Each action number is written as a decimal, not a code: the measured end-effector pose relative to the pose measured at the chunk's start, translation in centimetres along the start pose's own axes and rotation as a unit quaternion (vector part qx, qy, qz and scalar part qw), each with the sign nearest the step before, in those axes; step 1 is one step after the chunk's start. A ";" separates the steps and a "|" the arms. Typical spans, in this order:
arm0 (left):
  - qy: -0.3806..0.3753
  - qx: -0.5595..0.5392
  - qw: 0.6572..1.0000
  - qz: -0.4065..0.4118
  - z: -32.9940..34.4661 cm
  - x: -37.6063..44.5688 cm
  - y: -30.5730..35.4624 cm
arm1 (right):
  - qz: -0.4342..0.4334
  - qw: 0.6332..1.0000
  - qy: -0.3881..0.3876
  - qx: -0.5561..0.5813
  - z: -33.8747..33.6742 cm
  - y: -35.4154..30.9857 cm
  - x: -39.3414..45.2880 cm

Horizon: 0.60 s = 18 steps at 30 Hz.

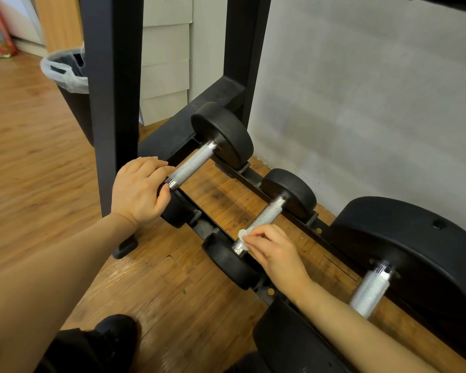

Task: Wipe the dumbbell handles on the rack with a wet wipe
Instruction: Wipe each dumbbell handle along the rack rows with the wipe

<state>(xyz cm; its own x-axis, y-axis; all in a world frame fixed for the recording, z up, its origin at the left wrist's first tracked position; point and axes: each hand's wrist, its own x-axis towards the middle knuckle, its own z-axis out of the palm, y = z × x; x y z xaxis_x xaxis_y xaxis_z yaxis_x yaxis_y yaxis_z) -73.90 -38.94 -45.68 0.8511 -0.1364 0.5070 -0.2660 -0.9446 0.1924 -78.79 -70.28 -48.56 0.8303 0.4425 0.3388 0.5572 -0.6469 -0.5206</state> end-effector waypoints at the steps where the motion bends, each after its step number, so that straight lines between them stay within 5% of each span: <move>1: 0.000 0.000 1.000 0.000 0.0 0.0 0.0 | -0.014 1.000 -0.016 0.000 0.1 -0.2 -0.1; 10: -0.002 0.002 1.000 0.005 0.0 0.0 -0.1 | -0.002 0.999 -0.042 0.028 0.9 0.7 -0.7; 15: -0.002 0.001 1.000 0.004 0.0 0.1 0.0 | -0.013 0.997 0.040 -0.057 0.0 0.7 -0.4; 18: -0.004 0.001 1.000 0.005 0.1 0.0 -0.1 | -0.044 0.997 0.023 -0.064 0.5 0.7 -0.1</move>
<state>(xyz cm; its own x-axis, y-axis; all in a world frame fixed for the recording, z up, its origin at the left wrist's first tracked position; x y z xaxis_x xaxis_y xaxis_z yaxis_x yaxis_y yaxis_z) -73.81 -38.86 -45.77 0.8518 -0.1471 0.5028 -0.2725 -0.9441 0.1855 -78.49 -70.51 -49.37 0.7763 0.4736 0.4160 0.6221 -0.6818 -0.3849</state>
